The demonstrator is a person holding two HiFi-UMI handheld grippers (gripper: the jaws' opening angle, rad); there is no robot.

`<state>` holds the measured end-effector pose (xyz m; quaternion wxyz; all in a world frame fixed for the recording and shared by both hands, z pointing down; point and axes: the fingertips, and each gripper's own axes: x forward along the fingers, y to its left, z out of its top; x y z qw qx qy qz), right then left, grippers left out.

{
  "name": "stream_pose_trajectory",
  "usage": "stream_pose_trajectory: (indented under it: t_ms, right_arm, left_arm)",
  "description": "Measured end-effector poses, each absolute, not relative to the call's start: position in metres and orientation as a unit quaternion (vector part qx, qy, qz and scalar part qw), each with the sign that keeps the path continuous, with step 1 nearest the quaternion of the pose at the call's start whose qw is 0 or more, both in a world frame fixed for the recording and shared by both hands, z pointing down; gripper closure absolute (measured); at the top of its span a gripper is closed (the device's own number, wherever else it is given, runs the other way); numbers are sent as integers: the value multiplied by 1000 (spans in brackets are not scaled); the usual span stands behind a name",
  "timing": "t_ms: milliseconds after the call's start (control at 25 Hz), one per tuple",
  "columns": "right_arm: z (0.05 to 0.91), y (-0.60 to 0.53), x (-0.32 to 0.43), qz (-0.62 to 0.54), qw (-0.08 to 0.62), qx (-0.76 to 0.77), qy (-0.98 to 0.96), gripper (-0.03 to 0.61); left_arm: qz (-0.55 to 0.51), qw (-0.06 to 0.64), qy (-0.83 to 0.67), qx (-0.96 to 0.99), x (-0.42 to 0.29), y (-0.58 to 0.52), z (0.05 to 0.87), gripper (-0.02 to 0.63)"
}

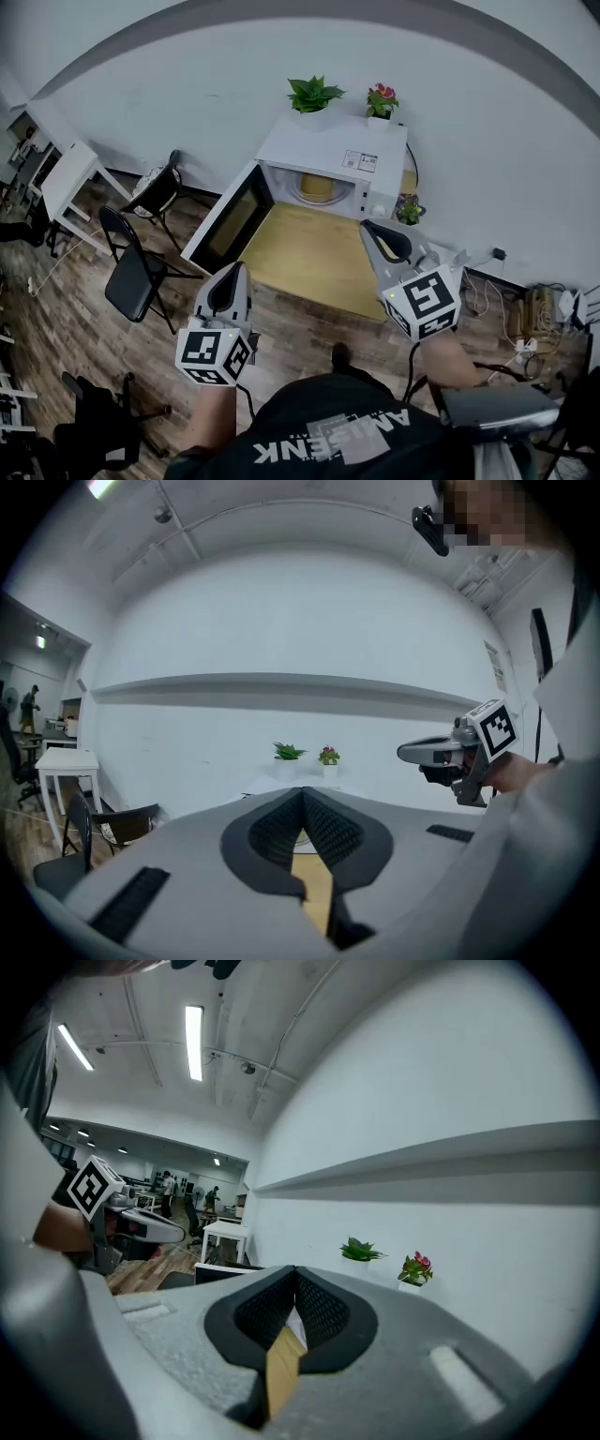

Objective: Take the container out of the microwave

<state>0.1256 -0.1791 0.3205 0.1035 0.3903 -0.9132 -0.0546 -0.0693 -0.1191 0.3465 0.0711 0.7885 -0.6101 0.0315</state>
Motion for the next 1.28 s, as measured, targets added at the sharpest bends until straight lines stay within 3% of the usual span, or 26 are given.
stream_pose_trajectory:
  t_ms: [640, 1280]
  right_arm:
    - [348, -286, 138, -38, 118, 394, -911, 572]
    - [425, -265, -25, -46, 223, 285, -931, 514]
  left_arm:
    - [41, 96, -605, 789, -63, -200, 362, 612]
    - [32, 111, -587, 801, -182, -218, 389, 609]
